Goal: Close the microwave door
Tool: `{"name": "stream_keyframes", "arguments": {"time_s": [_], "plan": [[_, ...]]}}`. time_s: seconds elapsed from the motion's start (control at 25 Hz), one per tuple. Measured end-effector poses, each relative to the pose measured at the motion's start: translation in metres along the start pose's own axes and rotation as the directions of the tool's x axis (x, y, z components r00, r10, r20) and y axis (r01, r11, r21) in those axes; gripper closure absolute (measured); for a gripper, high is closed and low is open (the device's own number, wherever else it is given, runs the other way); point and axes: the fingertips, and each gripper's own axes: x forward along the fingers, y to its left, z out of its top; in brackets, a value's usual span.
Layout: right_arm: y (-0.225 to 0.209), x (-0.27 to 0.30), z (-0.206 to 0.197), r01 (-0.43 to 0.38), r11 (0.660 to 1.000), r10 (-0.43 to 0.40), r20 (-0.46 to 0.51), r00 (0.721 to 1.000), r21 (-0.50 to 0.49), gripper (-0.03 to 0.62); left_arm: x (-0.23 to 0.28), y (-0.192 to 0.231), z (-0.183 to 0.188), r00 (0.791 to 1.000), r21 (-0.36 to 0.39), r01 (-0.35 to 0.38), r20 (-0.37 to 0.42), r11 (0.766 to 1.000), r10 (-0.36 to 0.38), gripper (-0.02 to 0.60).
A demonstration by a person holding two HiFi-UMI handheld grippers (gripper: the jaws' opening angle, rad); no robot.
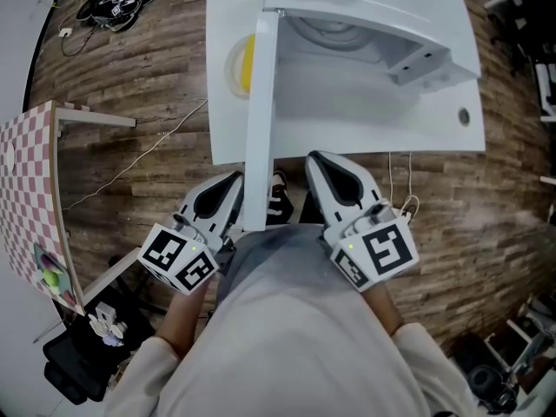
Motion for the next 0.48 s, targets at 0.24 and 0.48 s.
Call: {"name": "stream_keyframes", "arguments": {"time_s": [0.24, 0.48], "plan": [[-0.007, -0.004, 0.001, 0.008, 1.0, -0.008, 0.002, 1.0, 0.004, 0.572, 0.008, -0.005, -0.004, 1.0, -0.012, 0.012, -0.013, 1.0, -0.012, 0.565], [-0.015, -0.009, 0.0, 0.011, 1.0, -0.011, 0.006, 1.0, 0.011, 0.572, 0.017, -0.011, -0.007, 1.0, -0.013, 0.02, -0.023, 1.0, -0.02, 0.565]]}}
